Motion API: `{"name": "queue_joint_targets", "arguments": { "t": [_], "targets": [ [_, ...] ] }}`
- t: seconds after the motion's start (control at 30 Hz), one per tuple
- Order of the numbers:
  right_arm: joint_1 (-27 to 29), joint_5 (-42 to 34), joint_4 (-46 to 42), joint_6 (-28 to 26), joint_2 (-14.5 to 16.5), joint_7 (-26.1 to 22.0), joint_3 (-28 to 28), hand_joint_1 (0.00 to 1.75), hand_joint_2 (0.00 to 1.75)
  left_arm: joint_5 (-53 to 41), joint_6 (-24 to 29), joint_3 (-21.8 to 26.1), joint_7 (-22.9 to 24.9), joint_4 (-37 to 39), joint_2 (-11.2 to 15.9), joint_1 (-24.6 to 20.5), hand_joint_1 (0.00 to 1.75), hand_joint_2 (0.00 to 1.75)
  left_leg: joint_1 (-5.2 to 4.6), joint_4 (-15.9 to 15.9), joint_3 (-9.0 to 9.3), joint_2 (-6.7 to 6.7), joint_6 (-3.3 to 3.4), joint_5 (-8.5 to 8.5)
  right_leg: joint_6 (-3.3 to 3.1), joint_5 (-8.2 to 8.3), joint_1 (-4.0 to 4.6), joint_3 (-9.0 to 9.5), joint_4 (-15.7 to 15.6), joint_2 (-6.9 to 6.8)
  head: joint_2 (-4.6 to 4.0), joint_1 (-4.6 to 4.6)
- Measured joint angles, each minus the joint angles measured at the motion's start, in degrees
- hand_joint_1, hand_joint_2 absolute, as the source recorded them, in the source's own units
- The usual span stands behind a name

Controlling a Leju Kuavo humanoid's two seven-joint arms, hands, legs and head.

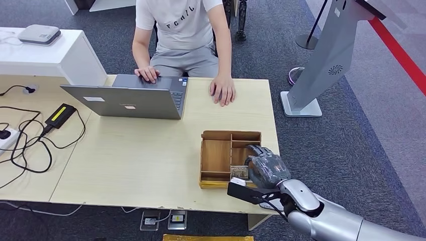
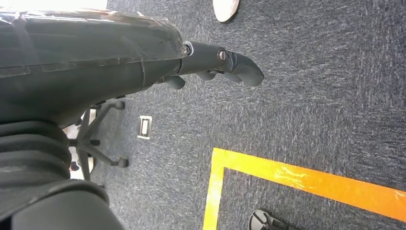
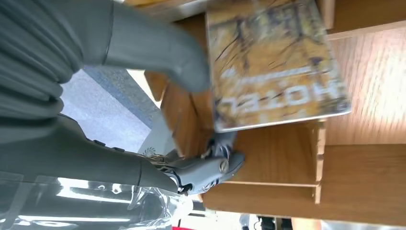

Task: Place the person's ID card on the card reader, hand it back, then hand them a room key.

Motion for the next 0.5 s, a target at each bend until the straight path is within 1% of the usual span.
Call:
{"name": "queue_joint_targets", "arguments": {
  "t": [0.13,0.5],
  "targets": [
    [0.0,0.4,-0.1,-0.8,-0.1,-0.1,0.0,0.00,0.00,0.0,0.0,0.0,0.0,0.0,0.0,0.0,0.00,0.00,0.00,0.0,0.01,0.01,0.00,0.00,0.00,0.00,0.00,0.00,0.0,0.01,0.00,0.00],
    [0.1,1.4,-0.1,-0.6,-0.4,-0.4,0.0,0.00,0.00,0.0,0.0,0.0,0.0,0.0,0.0,0.0,0.00,0.00,0.00,0.0,0.00,0.00,0.00,0.00,0.00,0.00,0.00,0.01,0.0,0.00,0.00,0.00]
  ]
}}
